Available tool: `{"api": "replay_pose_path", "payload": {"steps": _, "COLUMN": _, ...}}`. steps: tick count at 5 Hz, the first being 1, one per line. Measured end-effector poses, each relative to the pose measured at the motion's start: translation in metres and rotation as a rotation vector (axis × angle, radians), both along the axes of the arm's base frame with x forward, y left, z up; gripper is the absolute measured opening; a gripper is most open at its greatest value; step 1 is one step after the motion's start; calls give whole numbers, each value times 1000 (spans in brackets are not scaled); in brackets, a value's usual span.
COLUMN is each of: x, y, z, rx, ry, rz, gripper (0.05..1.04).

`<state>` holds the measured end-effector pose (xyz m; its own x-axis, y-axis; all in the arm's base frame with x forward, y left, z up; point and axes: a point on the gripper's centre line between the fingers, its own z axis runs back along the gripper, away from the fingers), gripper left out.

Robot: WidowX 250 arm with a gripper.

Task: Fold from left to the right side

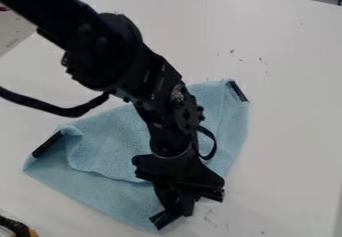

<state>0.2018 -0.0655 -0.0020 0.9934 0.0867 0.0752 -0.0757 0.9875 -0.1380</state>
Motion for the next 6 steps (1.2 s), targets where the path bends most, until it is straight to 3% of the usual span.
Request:
{"api": "replay_pose_path", "payload": {"steps": 2, "x": 1, "y": -1, "z": 2, "rx": 35, "ry": 13, "rz": -10, "gripper": 101}}
{"api": "replay_pose_path", "payload": {"steps": 3, "x": -5, "y": -5, "z": 11, "rx": 85, "ry": 73, "rz": -20, "gripper": 80}}
{"api": "replay_pose_path", "payload": {"steps": 4, "x": 8, "y": -2, "z": 31, "rx": 100, "ry": 64, "rz": -39, "gripper": 78}}
{"api": "replay_pose_path", "payload": {"steps": 5, "x": 30, "y": 9, "z": 48, "rx": 86, "ry": 50, "rz": -81, "gripper": 77}}
{"api": "replay_pose_path", "payload": {"steps": 6, "x": 49, "y": 30, "z": 49, "rx": 60, "ry": 35, "rz": -113, "gripper": 73}}
